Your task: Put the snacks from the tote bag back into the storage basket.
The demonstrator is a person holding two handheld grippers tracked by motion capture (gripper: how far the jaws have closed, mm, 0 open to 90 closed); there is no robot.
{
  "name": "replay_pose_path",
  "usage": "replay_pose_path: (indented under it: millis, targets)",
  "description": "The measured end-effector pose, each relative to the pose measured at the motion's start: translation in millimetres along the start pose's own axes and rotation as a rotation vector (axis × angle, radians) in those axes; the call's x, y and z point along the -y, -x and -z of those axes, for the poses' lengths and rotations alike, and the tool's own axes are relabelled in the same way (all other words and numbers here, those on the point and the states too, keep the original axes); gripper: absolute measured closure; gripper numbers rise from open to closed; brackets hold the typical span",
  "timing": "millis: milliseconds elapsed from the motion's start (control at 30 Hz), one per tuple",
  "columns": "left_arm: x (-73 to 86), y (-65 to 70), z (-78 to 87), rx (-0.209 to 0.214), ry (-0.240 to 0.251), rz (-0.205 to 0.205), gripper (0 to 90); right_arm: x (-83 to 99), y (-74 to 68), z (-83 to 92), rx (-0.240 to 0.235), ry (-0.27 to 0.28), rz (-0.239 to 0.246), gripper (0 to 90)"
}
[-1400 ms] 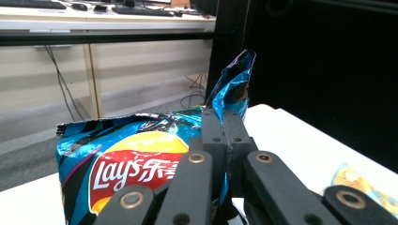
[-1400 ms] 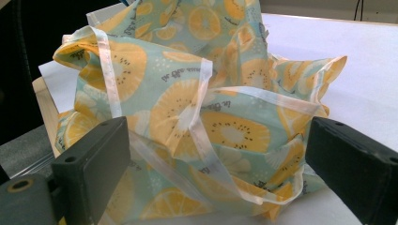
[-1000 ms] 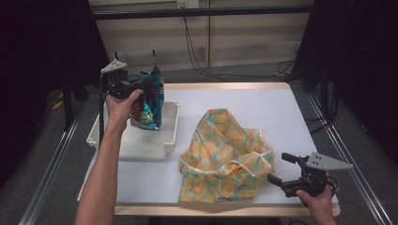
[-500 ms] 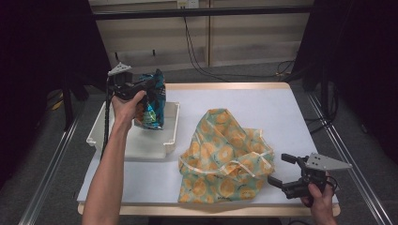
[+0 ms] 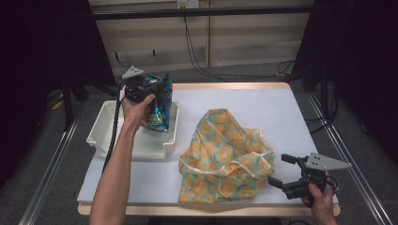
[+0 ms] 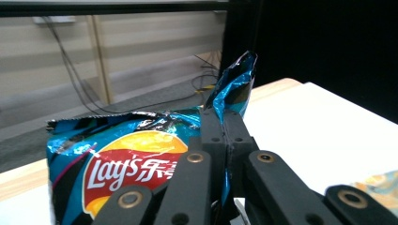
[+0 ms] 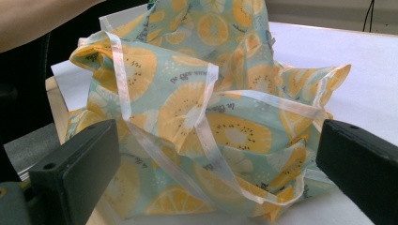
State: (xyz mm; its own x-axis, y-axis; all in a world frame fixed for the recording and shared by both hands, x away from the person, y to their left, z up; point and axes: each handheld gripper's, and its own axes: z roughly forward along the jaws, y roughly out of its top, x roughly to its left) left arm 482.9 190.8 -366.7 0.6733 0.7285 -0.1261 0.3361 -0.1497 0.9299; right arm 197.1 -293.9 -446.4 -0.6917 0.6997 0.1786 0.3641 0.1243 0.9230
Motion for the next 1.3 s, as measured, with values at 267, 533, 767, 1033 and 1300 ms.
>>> replay_pose_path:
  millis: [267,533,767,1033,1300]
  targets:
    - [6.6,2.9,-4.9,0.028,0.003,0.027,84.6,0.3,0.8,-0.1,-0.006,0.0,-0.004,0.0]
    - [11.0,13.7,-5.6,0.041,-0.025,0.015,76.7,-0.1,0.6,-0.7,-0.01,-0.002,0.0,0.0]
    - [12.5,19.6,-8.4,0.059,-0.055,0.008,68.3,0.0,1.5,-1.0,-0.011,-0.001,0.001,0.0]
    - [15.9,23.8,-15.0,0.078,-0.075,0.012,56.3,0.2,1.1,-1.8,-0.01,-0.004,0.0,0.0]
    - [15.5,24.2,-15.4,0.083,-0.072,0.029,44.1,0.7,1.8,-1.1,-0.014,-0.009,0.002,0.0]
